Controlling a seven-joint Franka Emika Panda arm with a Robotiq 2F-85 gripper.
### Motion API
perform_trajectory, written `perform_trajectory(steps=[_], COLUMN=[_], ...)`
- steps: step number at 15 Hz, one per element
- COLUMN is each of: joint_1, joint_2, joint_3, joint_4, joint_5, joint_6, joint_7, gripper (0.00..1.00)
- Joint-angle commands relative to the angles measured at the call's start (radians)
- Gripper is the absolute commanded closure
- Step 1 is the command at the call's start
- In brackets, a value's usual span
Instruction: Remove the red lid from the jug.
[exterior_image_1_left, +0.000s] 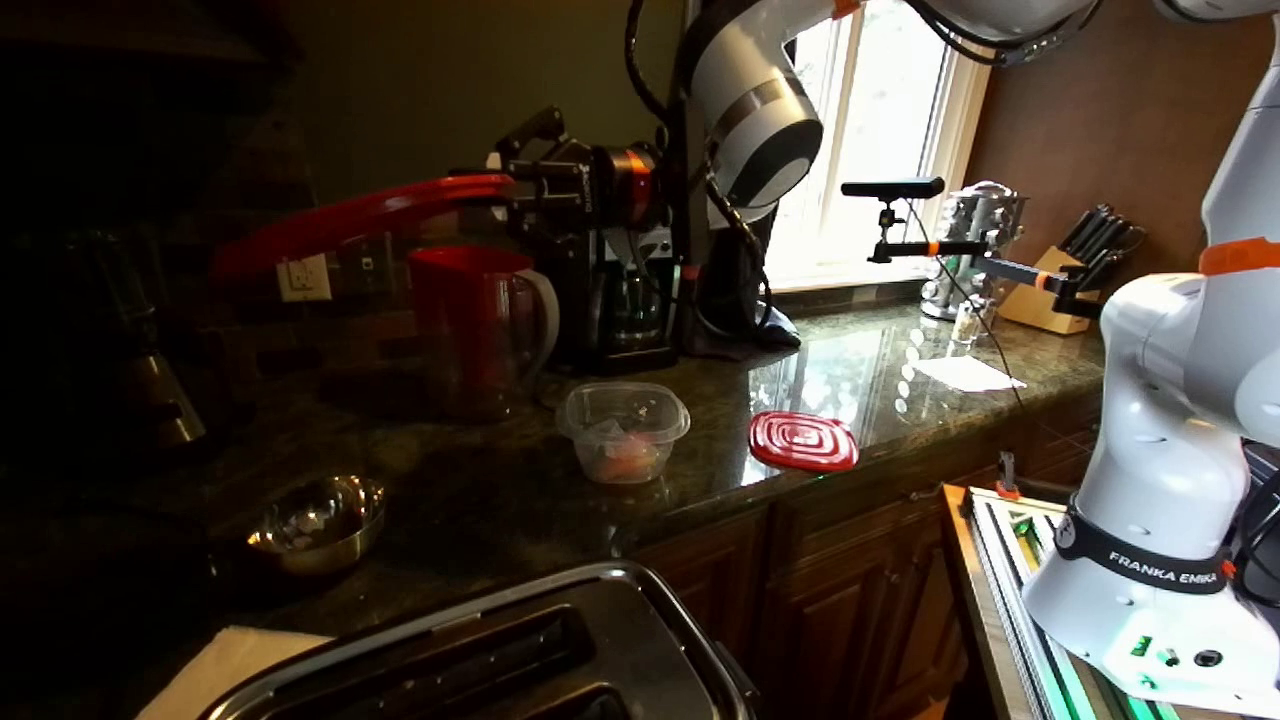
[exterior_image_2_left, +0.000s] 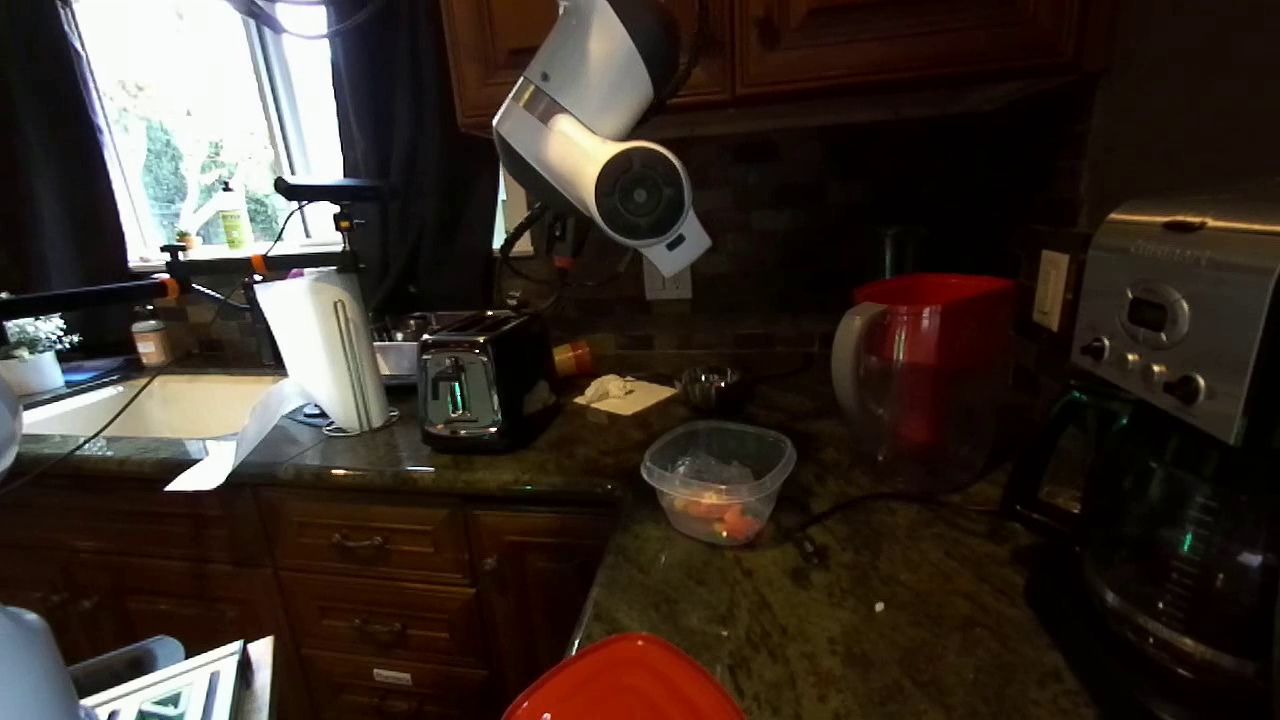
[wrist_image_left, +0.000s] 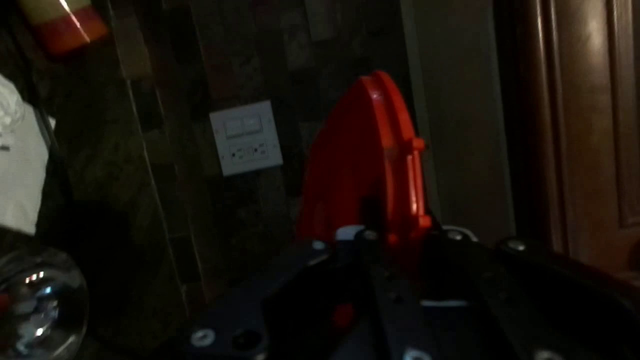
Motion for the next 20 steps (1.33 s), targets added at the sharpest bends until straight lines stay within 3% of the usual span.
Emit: perform_trajectory(steps=[1,5,9,11,12,15,16,20], joint_1=[0.021,0.008,-0.050,-0.069,-0.054,-0.071,-0.070,-0.073], joint_2=[0.020,0.036,0.023,0.026,0.043,0.043,0.043,0.034], joint_3=[0.025,0.008,-0.059,-0.078,-0.062,-0.077,-0.076,-0.084], joint_4=[-0.017,-0.026,-0.046,-0.049,-0.026,-0.026,-0.026,-0.060], joint_5=[-0.072,-0.272,-0.453,-0.417,-0.411,-0.411,-0.411,-0.435], joint_6=[-0.119,-0.321,-0.634,-0.615,-0.600,-0.601,-0.601,-0.826], joint_7=[-0.006,0.007,-0.027,-0.025,-0.012,-0.012,-0.012,-0.188], gripper=[0.95,0.95,0.95,0.95,0.82,0.82,0.95,0.95])
